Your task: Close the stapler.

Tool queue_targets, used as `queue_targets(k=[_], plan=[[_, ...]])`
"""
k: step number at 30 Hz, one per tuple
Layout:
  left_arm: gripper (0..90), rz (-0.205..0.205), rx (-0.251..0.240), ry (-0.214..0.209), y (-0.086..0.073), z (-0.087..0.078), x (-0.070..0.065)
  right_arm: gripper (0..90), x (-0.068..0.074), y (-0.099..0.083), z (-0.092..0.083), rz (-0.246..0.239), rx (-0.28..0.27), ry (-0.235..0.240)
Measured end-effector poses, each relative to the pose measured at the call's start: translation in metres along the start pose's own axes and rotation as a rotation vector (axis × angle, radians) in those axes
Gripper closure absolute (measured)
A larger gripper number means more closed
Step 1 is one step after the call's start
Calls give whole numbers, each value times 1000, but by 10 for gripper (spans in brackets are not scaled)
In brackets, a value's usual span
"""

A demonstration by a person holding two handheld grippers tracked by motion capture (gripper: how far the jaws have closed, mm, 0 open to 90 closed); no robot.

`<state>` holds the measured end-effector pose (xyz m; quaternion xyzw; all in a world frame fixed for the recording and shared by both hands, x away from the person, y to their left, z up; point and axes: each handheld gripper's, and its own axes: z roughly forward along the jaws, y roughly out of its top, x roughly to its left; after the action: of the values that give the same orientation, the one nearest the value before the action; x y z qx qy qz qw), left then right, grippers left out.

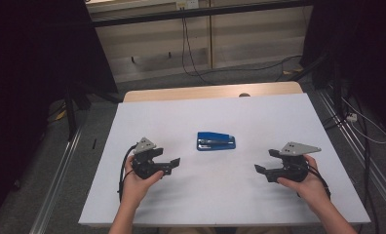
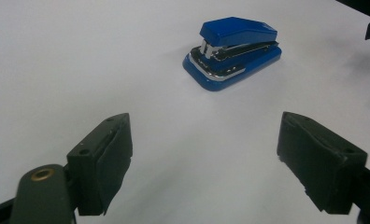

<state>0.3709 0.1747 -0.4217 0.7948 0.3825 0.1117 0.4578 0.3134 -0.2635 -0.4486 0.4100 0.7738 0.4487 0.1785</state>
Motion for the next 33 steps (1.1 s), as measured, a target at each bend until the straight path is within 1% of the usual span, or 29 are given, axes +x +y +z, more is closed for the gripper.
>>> queue_targets(k=[5, 11, 12, 14, 17, 21, 22, 24, 26, 27, 31, 33], plan=[[154, 17, 10, 5, -6, -8, 3, 184, 2, -5, -4, 0, 6, 3], [132, 9, 1, 10, -12, -18, 7, 178, 4, -10, -10, 2, 10, -5], [129, 15, 3, 12, -13, -20, 8, 177, 4, -10, -11, -1, 11, -8], [121, 13, 0, 13, -16, -22, 9, 175, 5, -11, -12, 5, 9, -8], [115, 20, -8, 20, -18, -28, 12, 172, 6, -11, -14, 0, 6, -11], [114, 17, -14, 21, -21, -34, 14, 170, 8, -14, -16, -12, 17, -13], [114, 10, -19, 20, -22, -35, 14, 170, 8, -14, -17, -11, 16, -13], [114, 17, -13, 26, -24, -38, 15, 169, 9, -15, -18, -13, 18, -15], [113, 10, -15, 30, -26, -40, 16, 168, 9, -16, -20, -15, 17, -19], [112, 16, -11, 30, -27, -41, 17, 168, 9, -16, -21, -16, 17, -19], [109, 15, -9, 32, -31, -47, 18, 165, 7, -19, -25, -9, 11, -24], [105, 12, -16, 34, -33, -49, 19, 165, 6, -20, -26, -1, 7, -27]])
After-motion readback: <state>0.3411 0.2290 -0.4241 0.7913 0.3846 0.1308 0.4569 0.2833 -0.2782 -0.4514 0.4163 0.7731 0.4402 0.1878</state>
